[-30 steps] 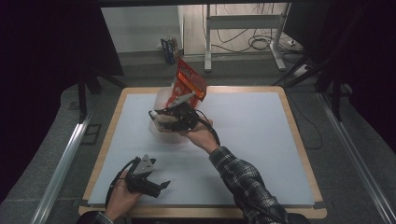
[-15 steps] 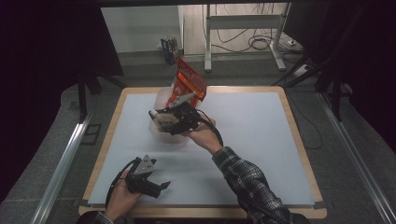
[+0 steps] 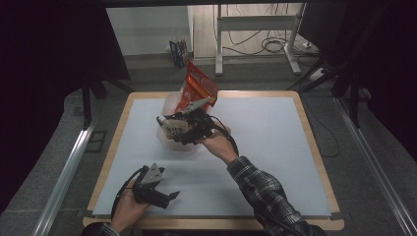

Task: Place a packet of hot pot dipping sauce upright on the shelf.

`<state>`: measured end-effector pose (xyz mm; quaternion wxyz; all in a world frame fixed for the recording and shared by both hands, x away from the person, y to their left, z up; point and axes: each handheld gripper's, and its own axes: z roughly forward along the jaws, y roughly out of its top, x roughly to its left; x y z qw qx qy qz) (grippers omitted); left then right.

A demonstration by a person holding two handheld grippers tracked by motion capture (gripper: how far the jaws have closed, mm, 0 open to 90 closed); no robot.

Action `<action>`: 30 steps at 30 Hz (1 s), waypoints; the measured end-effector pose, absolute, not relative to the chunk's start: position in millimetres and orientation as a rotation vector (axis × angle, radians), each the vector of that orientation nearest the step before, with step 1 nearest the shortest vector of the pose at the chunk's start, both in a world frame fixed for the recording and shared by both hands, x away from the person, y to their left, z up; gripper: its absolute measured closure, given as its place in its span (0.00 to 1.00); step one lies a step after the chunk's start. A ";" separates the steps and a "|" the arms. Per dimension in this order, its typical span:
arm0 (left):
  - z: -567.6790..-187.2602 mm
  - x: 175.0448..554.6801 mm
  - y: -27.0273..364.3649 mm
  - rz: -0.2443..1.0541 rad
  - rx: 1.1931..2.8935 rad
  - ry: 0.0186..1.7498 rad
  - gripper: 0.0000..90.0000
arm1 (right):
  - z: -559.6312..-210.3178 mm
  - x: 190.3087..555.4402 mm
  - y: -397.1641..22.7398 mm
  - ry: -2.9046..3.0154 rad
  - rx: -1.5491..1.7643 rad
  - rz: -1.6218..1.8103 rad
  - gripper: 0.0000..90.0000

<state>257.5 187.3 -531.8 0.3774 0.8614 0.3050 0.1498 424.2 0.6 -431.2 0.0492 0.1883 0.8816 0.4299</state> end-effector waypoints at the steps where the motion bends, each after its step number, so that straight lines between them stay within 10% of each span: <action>1: -531.9 257.5 187.3 0.382 2.201 0.779 0.03 | -431.4 423.6 0.1 2.689 0.570 1.308 0.17; 30: -532.5 257.3 186.4 0.386 2.208 0.771 0.03 | -436.8 408.0 -21.1 2.733 0.570 1.255 0.02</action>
